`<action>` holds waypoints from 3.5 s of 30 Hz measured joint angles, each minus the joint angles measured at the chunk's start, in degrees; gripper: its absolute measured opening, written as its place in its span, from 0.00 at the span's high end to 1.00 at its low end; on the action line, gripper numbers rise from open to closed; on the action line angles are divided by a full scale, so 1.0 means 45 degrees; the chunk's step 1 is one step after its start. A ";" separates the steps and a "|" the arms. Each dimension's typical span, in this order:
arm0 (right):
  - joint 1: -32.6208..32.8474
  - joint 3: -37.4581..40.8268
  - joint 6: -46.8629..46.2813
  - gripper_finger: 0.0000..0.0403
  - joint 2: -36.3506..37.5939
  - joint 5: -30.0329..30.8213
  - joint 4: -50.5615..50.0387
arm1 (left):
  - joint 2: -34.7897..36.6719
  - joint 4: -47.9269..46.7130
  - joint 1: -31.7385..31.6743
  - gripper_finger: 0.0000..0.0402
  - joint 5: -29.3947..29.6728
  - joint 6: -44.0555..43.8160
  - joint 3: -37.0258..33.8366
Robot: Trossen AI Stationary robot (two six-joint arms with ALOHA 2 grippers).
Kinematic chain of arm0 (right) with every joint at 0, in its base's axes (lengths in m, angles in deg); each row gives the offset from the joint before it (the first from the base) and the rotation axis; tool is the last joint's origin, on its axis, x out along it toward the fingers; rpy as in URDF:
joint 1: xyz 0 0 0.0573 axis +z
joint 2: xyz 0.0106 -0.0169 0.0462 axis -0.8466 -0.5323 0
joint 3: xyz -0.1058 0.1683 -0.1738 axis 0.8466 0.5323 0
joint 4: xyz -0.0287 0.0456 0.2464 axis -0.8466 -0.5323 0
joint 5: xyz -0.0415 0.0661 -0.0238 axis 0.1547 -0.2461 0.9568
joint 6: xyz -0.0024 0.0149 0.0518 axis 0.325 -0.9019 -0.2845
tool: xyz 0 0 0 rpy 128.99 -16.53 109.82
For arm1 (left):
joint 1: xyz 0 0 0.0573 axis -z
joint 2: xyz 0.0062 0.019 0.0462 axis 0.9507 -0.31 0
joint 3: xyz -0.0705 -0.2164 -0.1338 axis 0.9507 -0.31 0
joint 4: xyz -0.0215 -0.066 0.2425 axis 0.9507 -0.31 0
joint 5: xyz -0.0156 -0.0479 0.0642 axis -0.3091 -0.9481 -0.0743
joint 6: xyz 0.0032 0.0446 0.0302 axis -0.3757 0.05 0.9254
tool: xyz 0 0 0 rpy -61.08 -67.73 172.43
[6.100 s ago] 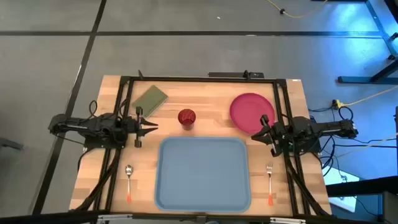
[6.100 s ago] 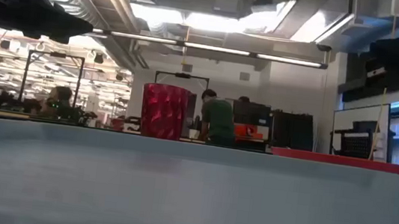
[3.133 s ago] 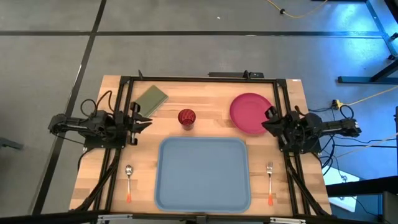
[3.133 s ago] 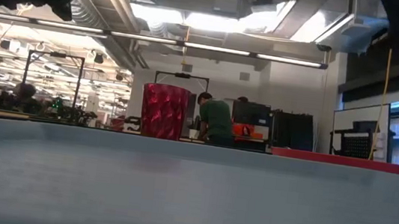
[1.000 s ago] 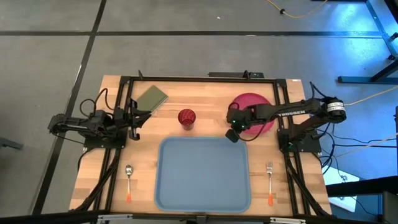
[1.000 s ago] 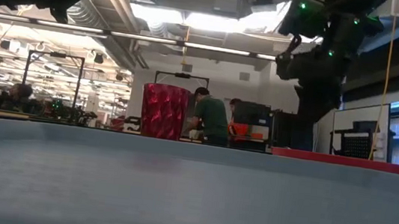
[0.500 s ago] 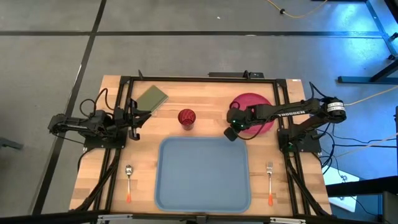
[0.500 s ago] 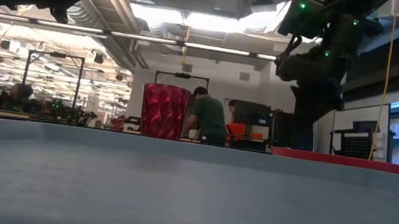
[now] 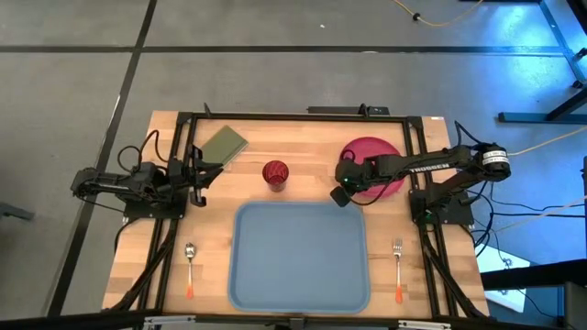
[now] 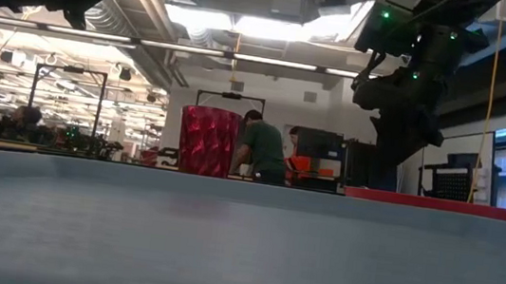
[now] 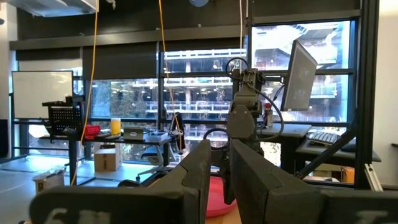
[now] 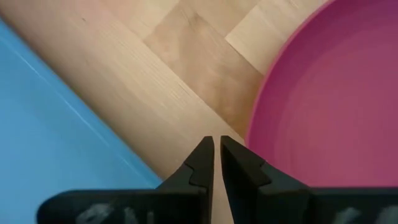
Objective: Pick and place plate/cup/fork/spoon on tray
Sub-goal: Put the red plate on the blue serving tray
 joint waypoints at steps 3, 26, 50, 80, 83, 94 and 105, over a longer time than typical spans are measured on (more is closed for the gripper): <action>0.0175 0.0000 0.0012 0.91 0.0000 0.0001 0.0052 | 0.0000 0.0000 -0.0004 0.86 0.0000 -0.0004 0.0000; 0.0271 0.0005 -0.0362 0.59 -0.0244 0.1457 -0.0396 | -0.0002 0.0000 0.0000 0.86 0.0003 -0.0005 0.0000; 0.0276 -0.0044 -0.0935 0.76 -0.2157 0.2384 0.0130 | -0.0003 0.0000 -0.0003 0.86 0.0003 0.0000 0.0000; 0.6398 -0.3799 0.0645 0.98 -0.0495 0.3169 -0.0614 | -0.0005 -0.0102 0.0000 0.86 0.0005 -0.0005 0.0000; 0.7375 -0.3837 0.0633 0.98 -0.1080 0.3214 0.0651 | -0.0005 -0.0101 -0.0004 0.86 0.0003 -0.0005 0.0000; 0.9214 -0.4088 0.0065 0.98 -0.3708 0.3258 0.3480 | -0.0005 -0.0106 -0.0003 0.86 0.0005 -0.0005 0.0000; 0.9609 -0.6422 0.0561 0.98 -0.5442 0.3146 0.2751 | -0.0004 -0.0191 -0.0005 0.86 0.0004 -0.0005 0.0000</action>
